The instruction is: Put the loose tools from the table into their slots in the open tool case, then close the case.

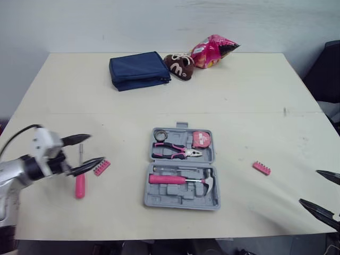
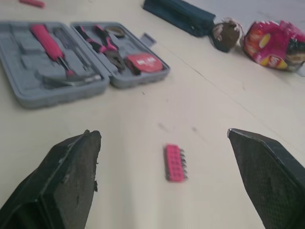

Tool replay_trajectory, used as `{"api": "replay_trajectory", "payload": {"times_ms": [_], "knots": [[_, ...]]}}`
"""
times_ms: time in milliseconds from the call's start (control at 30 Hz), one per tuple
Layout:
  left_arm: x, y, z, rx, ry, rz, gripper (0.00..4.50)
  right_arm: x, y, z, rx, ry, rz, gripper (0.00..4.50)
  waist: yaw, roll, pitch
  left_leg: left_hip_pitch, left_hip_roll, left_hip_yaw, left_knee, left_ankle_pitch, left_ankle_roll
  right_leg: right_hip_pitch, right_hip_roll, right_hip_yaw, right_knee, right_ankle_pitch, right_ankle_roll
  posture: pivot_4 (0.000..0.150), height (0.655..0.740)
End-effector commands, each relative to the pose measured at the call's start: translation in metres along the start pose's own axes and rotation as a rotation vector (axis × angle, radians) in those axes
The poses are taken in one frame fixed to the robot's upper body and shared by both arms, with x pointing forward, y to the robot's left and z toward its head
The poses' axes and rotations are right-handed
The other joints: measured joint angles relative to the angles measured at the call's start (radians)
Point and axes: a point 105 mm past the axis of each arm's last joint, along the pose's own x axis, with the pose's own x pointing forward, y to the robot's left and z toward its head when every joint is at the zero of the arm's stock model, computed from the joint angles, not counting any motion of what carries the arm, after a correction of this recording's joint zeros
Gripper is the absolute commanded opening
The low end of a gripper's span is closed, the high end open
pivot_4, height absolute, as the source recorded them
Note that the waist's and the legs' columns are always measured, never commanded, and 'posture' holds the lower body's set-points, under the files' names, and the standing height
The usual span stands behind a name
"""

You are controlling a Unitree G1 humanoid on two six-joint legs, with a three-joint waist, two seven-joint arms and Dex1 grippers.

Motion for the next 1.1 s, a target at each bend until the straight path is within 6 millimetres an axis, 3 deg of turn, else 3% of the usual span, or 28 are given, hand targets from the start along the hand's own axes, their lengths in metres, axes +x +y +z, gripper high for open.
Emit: {"api": "replay_trajectory", "payload": {"times_ms": [33,233,433,533,700,767,867,1000,1100], "knots": [[-0.055,0.023,-0.021,-0.019,0.059,0.195,4.46,-0.013,-0.010,-0.006,-0.034,0.042,-0.018,4.50,0.000,-0.001,0.002,0.000,0.000,0.000,0.000,0.000,0.000,0.000,0.000,0.000,0.000,0.000,-0.001,0.150,0.7400],[-0.133,0.033,-0.051,-0.095,0.155,0.440,4.46,-0.022,-0.018,-0.019,-0.029,0.073,-0.043,4.50,0.002,-0.005,0.005,0.000,0.002,0.001,0.000,-0.003,-0.002,-0.001,0.000,-0.001,0.000,-0.002,-0.002,0.150,0.7400],[-0.155,0.021,-0.066,-0.134,0.201,0.471,4.46,-0.025,-0.020,-0.027,-0.018,0.092,-0.054,4.50,0.004,-0.005,0.005,0.001,0.001,0.000,0.000,-0.006,-0.002,0.000,-0.002,-0.002,0.001,-0.001,-0.002,0.150,0.7400],[-0.148,0.022,-0.061,-0.123,0.178,0.454,4.46,-0.025,-0.018,-0.029,-0.009,0.091,-0.054,4.50,0.003,-0.005,0.004,0.001,0.001,0.000,-0.001,-0.006,-0.002,0.000,-0.001,-0.002,0.001,-0.001,-0.003,0.150,0.7400],[-0.120,0.019,-0.044,-0.079,0.118,0.369,4.46,-0.007,-0.011,-0.023,-0.009,0.030,-0.014,4.50,0.001,-0.005,0.004,0.001,0.001,0.000,-0.001,-0.006,-0.002,0.000,-0.001,-0.002,0.001,-0.001,-0.003,0.150,0.7400],[-0.101,0.017,-0.031,-0.042,0.076,0.320,4.46,0.008,-0.004,-0.015,-0.006,-0.023,0.026,4.50,0.002,-0.005,0.004,0.001,0.001,0.000,0.000,-0.006,-0.002,0.000,-0.001,-0.002,0.002,-0.001,-0.002,0.150,0.7400],[-0.062,-0.004,-0.007,0.035,0.041,0.124,4.46,0.034,0.010,0.003,0.008,-0.121,0.097,4.50,0.003,-0.005,0.004,0.001,0.002,0.000,0.000,-0.005,-0.003,0.000,0.000,-0.002,0.002,-0.001,-0.002,0.150,0.7400],[-0.031,-0.028,-0.004,0.078,0.133,-0.093,4.46,0.062,0.024,0.024,0.034,-0.232,0.154,4.50,0.001,-0.004,0.004,0.000,0.002,0.001,0.001,-0.005,-0.003,-0.001,0.001,-0.001,0.003,-0.001,-0.002,0.150,0.7400],[-0.010,-0.026,-0.004,0.102,0.184,-0.091,4.46,0.082,0.035,0.043,0.039,-0.305,0.209,4.50,0.002,-0.004,0.004,0.001,0.002,0.001,0.001,-0.005,-0.004,-0.001,0.002,-0.001,0.004,-0.001,-0.002,0.150,0.7400]]}}
